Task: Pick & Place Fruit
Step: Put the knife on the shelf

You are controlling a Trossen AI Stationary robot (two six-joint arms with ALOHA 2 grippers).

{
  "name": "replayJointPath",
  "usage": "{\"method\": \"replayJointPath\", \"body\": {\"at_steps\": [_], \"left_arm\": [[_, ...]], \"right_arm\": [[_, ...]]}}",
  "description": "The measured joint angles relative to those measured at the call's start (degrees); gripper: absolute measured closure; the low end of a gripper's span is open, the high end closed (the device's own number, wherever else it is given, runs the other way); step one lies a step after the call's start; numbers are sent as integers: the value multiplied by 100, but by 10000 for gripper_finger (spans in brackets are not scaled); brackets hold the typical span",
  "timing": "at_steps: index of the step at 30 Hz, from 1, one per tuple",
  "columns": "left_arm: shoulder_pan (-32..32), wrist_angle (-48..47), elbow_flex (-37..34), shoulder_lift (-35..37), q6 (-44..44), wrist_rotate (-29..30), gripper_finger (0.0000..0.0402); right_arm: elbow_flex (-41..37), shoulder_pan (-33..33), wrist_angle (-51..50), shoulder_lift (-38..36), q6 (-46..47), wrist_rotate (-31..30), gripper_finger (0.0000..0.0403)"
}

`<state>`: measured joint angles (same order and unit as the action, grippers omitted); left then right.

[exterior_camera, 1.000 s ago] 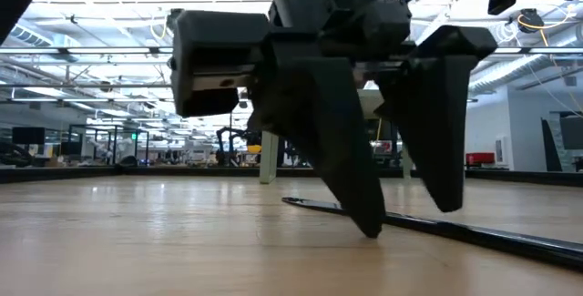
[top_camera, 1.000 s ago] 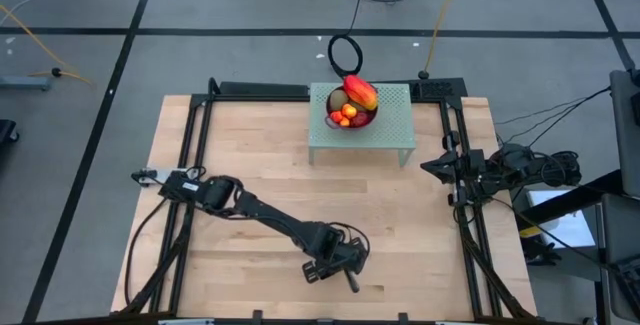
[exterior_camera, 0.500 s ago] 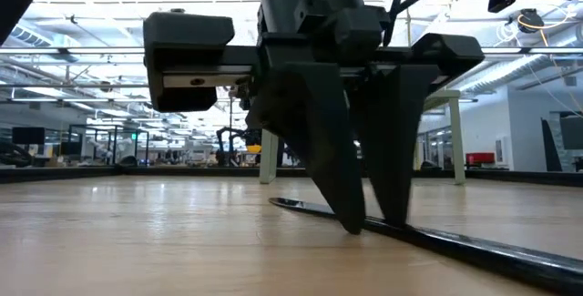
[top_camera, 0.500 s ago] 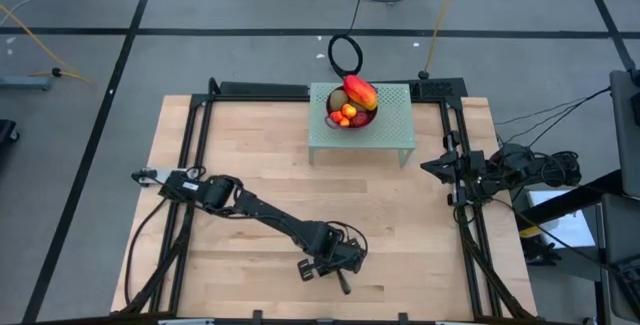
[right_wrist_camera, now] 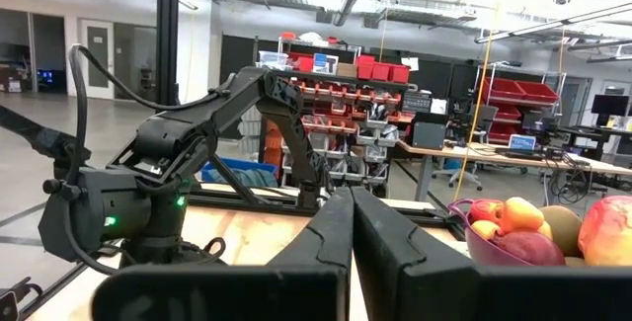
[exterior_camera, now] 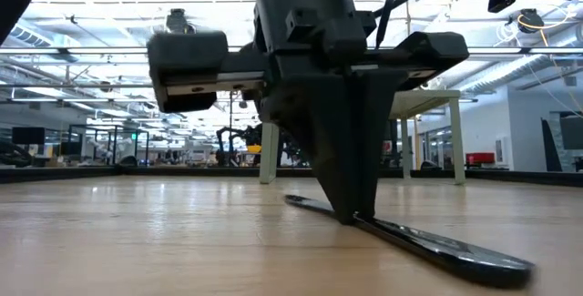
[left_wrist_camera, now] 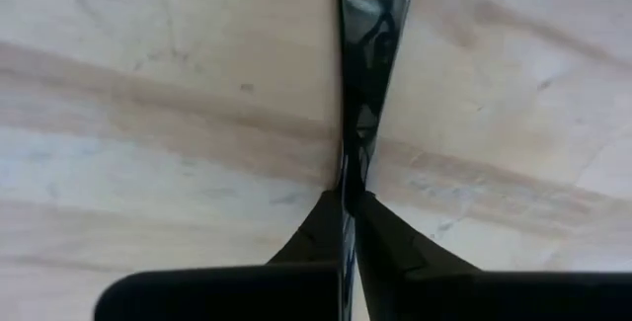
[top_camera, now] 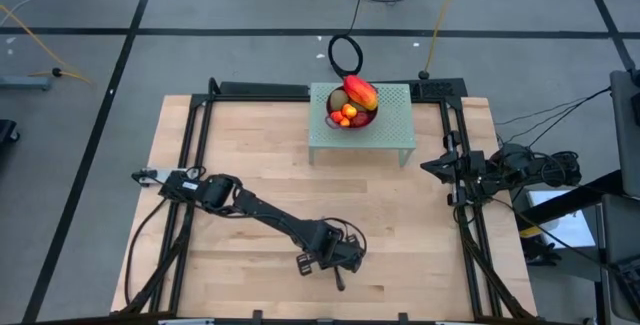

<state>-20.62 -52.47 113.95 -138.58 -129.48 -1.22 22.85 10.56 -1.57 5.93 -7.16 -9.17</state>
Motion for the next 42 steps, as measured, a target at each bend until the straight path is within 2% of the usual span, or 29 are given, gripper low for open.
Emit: {"method": "replayJointPath", "body": {"at_steps": [3, 25, 31, 42], "left_arm": [[2, -7, -2, 0, -1, 168, 396], [-80, 16, -11, 23, -32, 373, 394], [-132, -206, -28, 140, -116, 747, 394], [-133, -142, -26, 162, -110, 904, 397]], "right_arm": [[0, 1, -1, 0, 2, -1, 403], [0, -1, -1, 0, 46, 1, 403], [0, -1, -3, 1, 40, 1, 403], [-2, -1, -2, 1, 31, 1, 403]]}}
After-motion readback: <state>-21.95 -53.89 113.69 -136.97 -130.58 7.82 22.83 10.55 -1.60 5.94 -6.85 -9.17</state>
